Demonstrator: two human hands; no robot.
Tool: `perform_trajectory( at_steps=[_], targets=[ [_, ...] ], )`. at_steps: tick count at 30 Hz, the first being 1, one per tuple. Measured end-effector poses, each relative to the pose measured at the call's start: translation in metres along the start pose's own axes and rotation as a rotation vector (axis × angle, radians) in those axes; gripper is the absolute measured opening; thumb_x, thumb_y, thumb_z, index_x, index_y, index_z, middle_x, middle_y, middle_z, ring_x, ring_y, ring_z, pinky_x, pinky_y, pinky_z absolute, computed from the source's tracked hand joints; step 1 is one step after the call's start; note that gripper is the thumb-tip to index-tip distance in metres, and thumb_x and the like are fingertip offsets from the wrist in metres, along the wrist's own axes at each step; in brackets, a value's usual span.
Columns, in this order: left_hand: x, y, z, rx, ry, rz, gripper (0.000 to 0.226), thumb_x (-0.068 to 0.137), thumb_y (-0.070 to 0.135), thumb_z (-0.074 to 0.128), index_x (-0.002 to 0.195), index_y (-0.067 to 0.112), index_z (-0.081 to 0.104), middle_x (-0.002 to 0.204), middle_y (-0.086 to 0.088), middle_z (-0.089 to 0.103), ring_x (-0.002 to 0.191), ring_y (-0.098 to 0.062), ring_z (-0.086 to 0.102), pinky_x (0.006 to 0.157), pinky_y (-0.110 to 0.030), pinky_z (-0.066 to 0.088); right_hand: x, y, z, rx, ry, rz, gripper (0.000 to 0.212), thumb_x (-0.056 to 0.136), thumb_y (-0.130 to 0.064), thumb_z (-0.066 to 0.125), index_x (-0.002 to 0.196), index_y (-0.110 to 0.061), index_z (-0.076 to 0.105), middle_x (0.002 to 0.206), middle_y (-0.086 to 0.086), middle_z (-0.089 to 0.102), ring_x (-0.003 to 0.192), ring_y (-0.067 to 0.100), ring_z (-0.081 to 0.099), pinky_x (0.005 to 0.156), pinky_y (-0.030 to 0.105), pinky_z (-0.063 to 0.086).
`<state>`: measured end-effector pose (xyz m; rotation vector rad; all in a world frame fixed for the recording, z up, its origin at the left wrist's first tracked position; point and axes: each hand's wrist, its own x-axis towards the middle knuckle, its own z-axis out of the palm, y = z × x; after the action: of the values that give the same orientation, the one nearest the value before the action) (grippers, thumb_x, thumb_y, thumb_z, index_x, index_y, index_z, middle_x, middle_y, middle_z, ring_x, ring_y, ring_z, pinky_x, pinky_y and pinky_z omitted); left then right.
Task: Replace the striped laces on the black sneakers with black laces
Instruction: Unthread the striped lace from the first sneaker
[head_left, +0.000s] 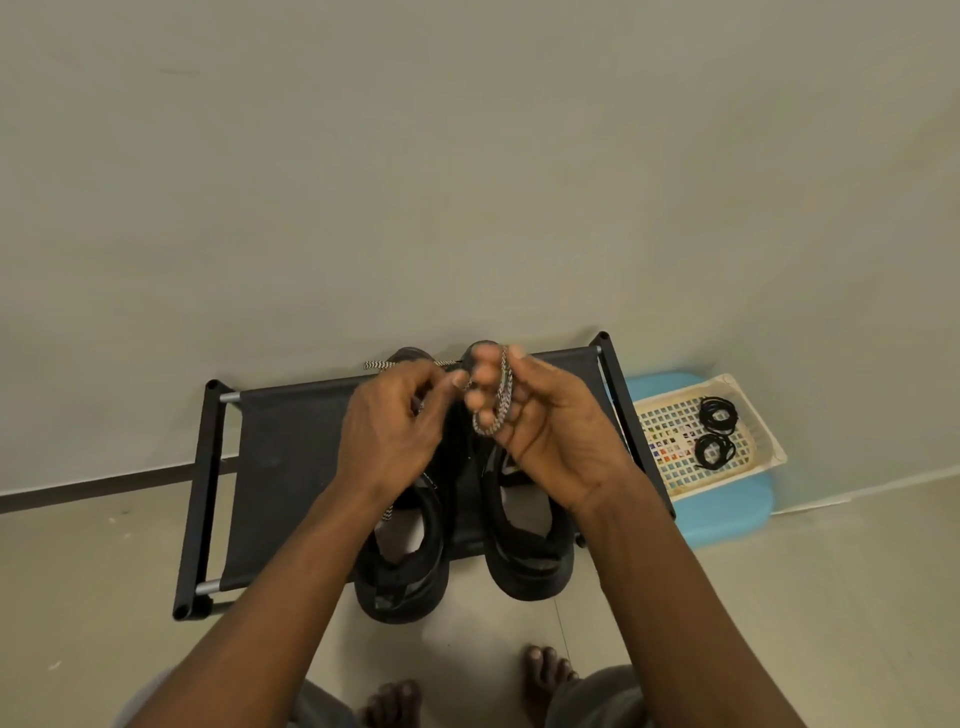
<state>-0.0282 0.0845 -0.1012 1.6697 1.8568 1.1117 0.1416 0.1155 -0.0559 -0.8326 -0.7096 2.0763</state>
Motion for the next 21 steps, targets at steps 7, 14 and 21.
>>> perform_trajectory(
  at_steps=[7,14,21],
  targets=[
    [-0.01,0.003,0.009,0.084,-0.318,0.22,0.031,0.1,0.05,0.055,0.09,0.027,0.074,0.077,0.012,0.066,0.07,-0.006,0.062,0.063,-0.038,0.051,0.011,-0.002,-0.016,-0.069,0.404,-0.336,0.023,0.104,-0.017,0.056,0.121,-0.007,0.069,0.115,0.013,0.076,0.111,0.023,0.072,0.099,0.035,0.057],
    [-0.016,0.02,0.009,0.126,-0.219,0.38,0.019,0.105,0.033,0.054,0.102,0.021,0.068,0.088,0.009,0.061,0.076,-0.012,0.058,0.065,-0.04,0.049,0.0,0.011,-0.037,-1.163,0.447,-0.421,0.033,0.104,-0.034,0.056,0.087,-0.013,0.076,0.072,0.002,0.072,0.068,0.013,0.068,0.068,0.041,0.056],
    [-0.006,0.005,-0.002,0.077,0.048,0.251,0.015,0.105,0.02,0.059,0.11,0.017,0.073,0.098,0.006,0.067,0.086,-0.011,0.064,0.073,-0.033,0.052,-0.005,0.005,-0.017,-0.602,0.037,0.089,0.048,0.11,-0.032,0.039,0.085,-0.004,0.068,0.061,0.007,0.052,0.05,0.017,0.047,0.05,0.025,0.04]
  ],
)
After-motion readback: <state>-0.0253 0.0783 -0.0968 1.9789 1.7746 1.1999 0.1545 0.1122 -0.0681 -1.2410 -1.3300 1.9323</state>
